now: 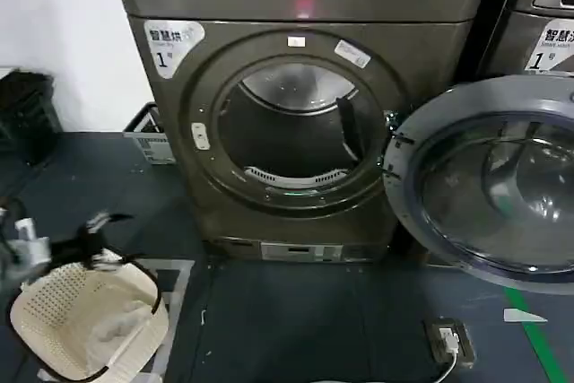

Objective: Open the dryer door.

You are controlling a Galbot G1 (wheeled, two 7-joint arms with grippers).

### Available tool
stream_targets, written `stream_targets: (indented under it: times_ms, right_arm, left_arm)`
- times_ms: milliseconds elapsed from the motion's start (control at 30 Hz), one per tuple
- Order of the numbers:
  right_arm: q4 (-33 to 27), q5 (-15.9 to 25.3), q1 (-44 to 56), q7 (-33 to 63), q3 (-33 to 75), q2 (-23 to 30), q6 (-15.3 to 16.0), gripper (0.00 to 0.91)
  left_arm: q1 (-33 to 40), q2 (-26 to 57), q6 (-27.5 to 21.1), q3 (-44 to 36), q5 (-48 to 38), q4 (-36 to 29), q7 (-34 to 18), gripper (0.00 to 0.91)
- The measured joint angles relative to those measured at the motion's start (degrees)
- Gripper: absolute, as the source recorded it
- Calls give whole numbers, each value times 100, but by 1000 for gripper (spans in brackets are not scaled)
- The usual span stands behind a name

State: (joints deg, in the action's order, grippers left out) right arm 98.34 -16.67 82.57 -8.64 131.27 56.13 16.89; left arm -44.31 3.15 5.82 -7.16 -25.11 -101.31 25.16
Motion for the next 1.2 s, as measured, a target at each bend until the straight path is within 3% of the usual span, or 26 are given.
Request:
stream_targets:
  times_ms: [200, 467, 1200]
  right_arm:
    - [-81, 18, -33, -14, -12, -56, -5, 907]
    - [-104, 28, -33, -15, -15, -51, -9, 907]
    - [-31, 20, 111, -46, 147, 68, 4, 907]
  left_arm:
    - [-871, 608, 307, 500, 767, 277, 321, 907]
    - [-1349, 938, 564, 649, 1737, 587, 485, 907]
    - [-1530, 1010, 787, 1027, 2083, 866, 824, 907]
